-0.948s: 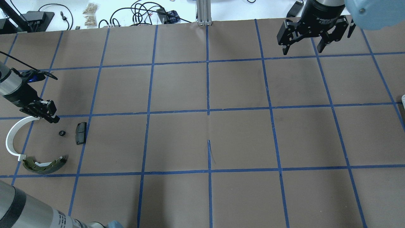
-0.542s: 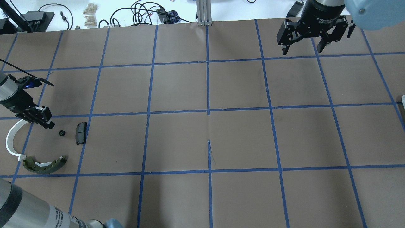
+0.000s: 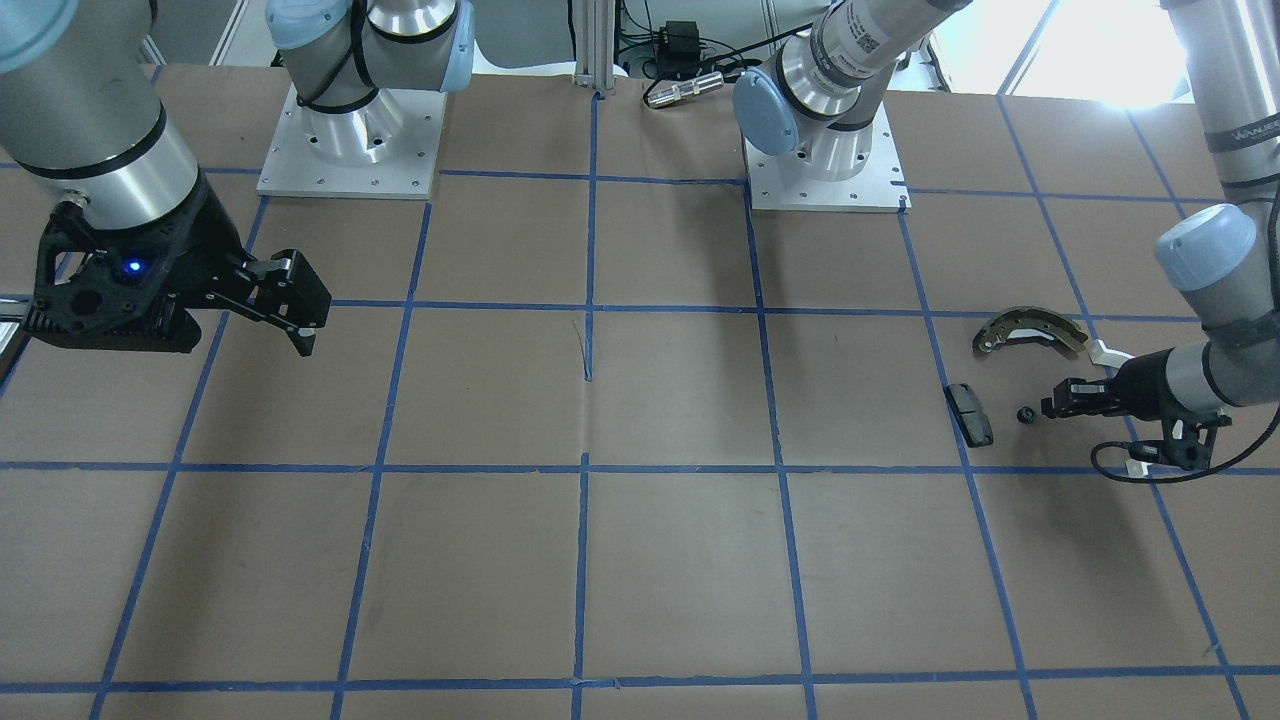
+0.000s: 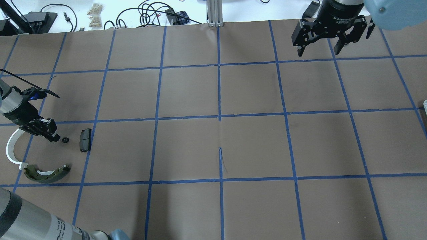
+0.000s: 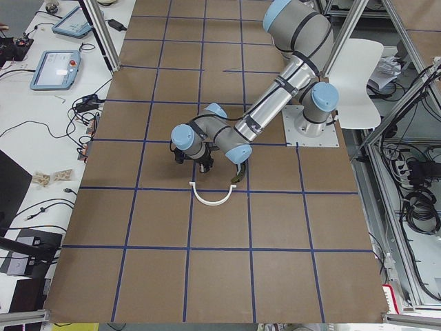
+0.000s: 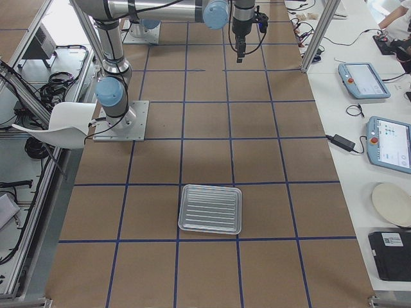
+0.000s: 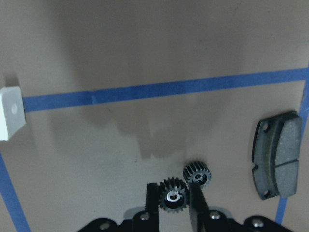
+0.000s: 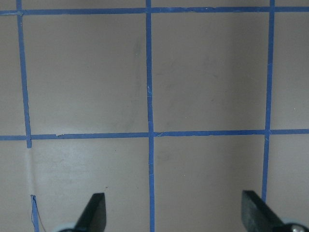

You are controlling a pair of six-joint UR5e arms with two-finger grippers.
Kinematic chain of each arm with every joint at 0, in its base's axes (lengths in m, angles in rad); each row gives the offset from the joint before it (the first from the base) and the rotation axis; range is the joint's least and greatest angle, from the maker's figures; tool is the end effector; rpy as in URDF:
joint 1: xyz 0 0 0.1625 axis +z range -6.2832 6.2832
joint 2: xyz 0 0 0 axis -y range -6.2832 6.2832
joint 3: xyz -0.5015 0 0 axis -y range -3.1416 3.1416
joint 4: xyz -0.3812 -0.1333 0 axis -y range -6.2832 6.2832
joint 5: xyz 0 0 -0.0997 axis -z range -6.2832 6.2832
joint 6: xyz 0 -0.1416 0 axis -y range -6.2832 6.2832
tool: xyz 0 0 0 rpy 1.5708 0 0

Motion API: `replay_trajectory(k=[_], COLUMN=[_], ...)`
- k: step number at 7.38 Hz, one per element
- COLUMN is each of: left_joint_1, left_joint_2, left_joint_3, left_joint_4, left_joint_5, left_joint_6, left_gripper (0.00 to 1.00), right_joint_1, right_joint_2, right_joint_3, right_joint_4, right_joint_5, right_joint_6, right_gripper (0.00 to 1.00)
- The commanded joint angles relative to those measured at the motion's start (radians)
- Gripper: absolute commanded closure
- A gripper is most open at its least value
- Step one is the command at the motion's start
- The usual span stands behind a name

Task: Place bearing gear from tray to pile

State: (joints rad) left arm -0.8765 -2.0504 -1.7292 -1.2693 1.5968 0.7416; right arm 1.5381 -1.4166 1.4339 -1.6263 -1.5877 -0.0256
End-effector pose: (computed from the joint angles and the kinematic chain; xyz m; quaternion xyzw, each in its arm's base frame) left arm 0.2747 -0.5325 0.2138 -0.0255 -0.9855 -0.1345 0.1005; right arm 0.1124 -0.5672 0.5138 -0.0037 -0.9998 0.0188 0.0090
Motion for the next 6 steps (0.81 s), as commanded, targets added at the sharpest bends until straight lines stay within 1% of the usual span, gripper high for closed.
replay_trajectory(k=[1,2,3,5,6], left_joint_1=[0.008,0.008,0.007,-0.013,-0.072], left_joint_2=[0.001,-0.001,-0.005,0.005,0.028], left_joint_3=[-0.009,-0.007,-0.006,0.016,0.055], left_joint_4=[0.007,0.007,0.007,0.005,-0.008], left_joint_5=[0.000,0.002,0.005,-0.004,-0.011], left_joint_6=[-0.002,-0.001,0.001,-0.031,-0.145], left_gripper=[1.00,0.57,0.01,0.00,0.00], right_joint_1=[0.005,0.020,0.042,0.053,0.051], right_joint_2=[-0.005,-0.007,-0.008,-0.015,-0.015], right_joint_3=[-0.006,-0.006,0.002,0.008,0.010], right_joint_4=[0.011,0.014,0.020,0.014,0.014], right_joint_5=[0.012,0.015,0.011,0.005,0.002], right_joint_6=[0.004,0.007,0.048,0.078,0.075], right_gripper=[0.00,0.00,0.00,0.00,0.00])
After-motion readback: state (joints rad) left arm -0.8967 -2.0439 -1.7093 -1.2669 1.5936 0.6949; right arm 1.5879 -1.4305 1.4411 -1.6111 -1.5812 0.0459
